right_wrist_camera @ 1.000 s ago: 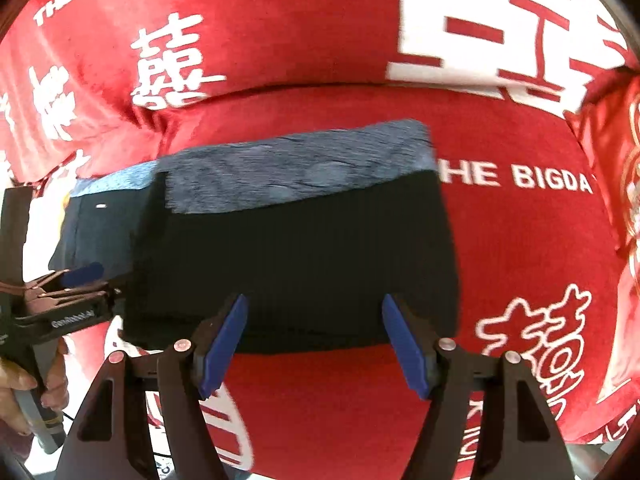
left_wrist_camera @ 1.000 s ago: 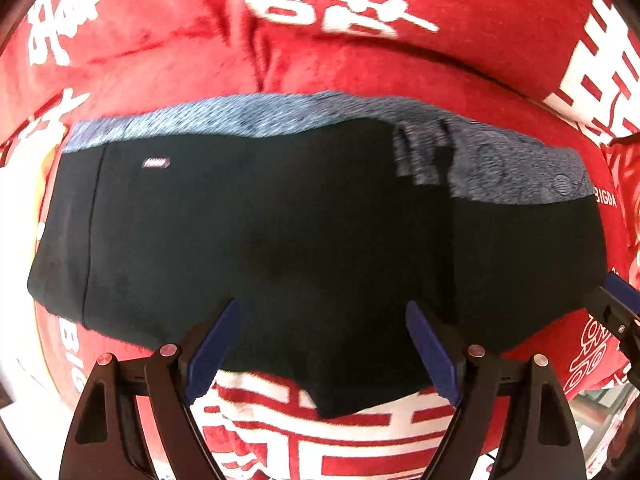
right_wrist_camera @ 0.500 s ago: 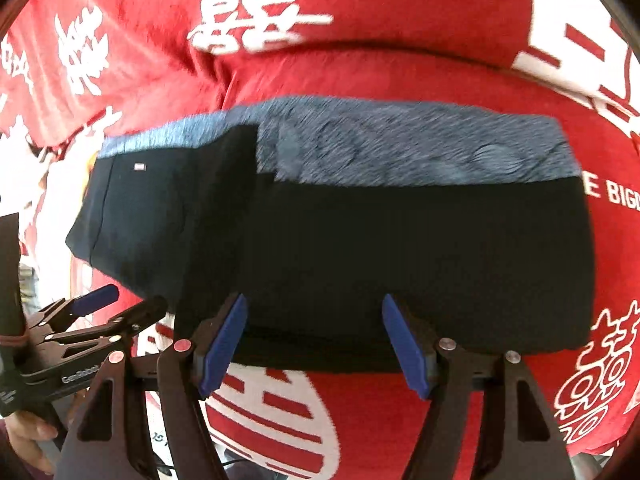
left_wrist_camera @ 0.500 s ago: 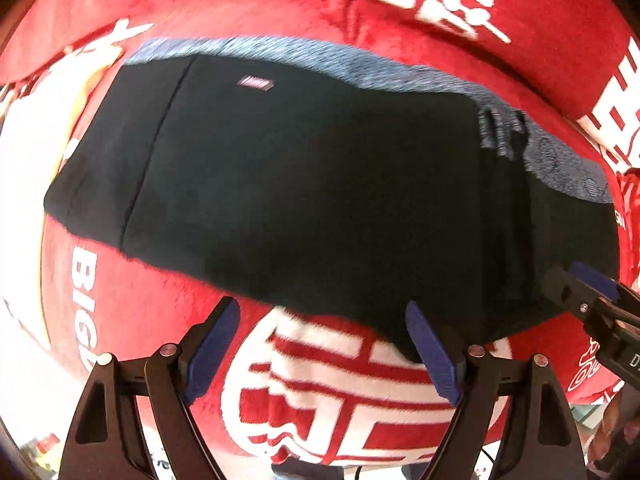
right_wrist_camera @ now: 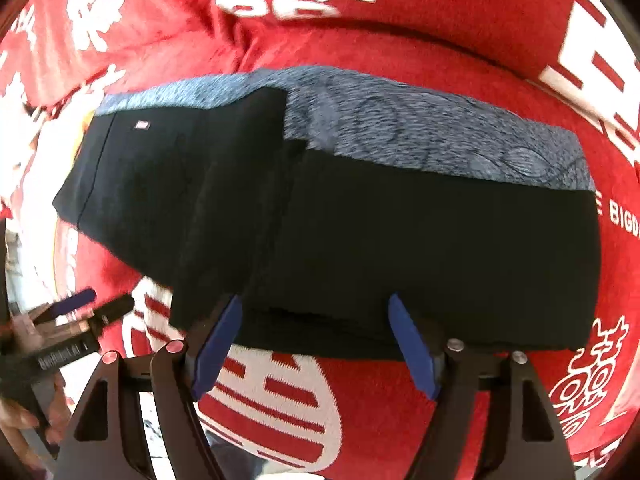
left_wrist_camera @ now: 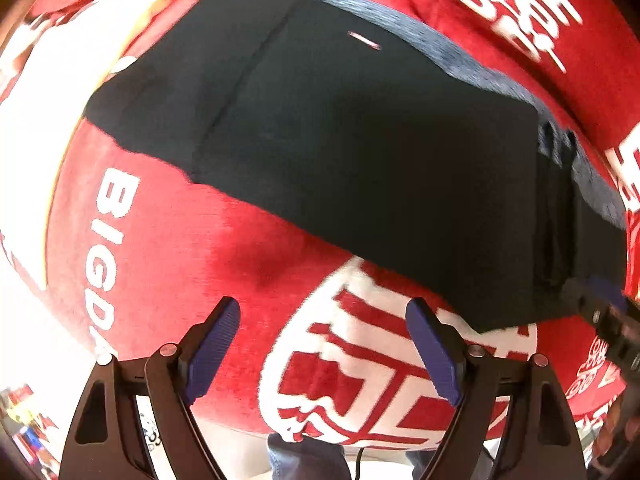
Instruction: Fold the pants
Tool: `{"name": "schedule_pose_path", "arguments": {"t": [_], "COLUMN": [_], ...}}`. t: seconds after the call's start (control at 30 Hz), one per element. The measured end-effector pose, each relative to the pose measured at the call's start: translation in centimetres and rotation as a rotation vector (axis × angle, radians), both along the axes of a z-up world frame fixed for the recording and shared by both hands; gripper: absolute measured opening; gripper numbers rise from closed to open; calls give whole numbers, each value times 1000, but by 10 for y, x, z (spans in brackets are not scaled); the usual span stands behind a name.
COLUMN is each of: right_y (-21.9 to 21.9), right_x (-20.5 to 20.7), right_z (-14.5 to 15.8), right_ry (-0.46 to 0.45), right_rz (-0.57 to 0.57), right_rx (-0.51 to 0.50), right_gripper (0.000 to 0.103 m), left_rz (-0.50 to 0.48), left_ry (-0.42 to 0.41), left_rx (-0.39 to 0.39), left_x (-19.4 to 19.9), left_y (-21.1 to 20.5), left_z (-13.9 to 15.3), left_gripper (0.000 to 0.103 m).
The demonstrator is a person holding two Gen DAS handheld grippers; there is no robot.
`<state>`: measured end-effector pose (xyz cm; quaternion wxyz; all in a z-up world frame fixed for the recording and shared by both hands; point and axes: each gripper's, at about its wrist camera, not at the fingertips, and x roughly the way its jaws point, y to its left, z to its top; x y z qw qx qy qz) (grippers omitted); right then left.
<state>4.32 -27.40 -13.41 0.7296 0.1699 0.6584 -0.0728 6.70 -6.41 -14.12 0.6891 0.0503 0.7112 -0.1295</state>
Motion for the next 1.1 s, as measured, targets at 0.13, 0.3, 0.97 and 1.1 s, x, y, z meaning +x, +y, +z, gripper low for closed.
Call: {"name": "schedule_pose_path", "arguments": {"t": [0.13,0.3,0.97,1.1], "right_y": [20,48,57,61], "right_x": [4,16,27,26], "right_z": [5,20,-5,-6], "right_ry": [5,-58,-37,-36], "right_rz": [78,187,189,199], "right_rx": [-21,-57,-26,-44], "right_gripper": [79,79,84,86], "left_rz": [80,148,412,437], "left_ry": [-22,-45,-67,-47], "left_rx": [-10,-7,-164,-211], "left_x": [13,27,74,87], "left_y": [30,60,151,156], "left_z": [7,11,8,-5], "left_gripper": [86,86,86,86]}}
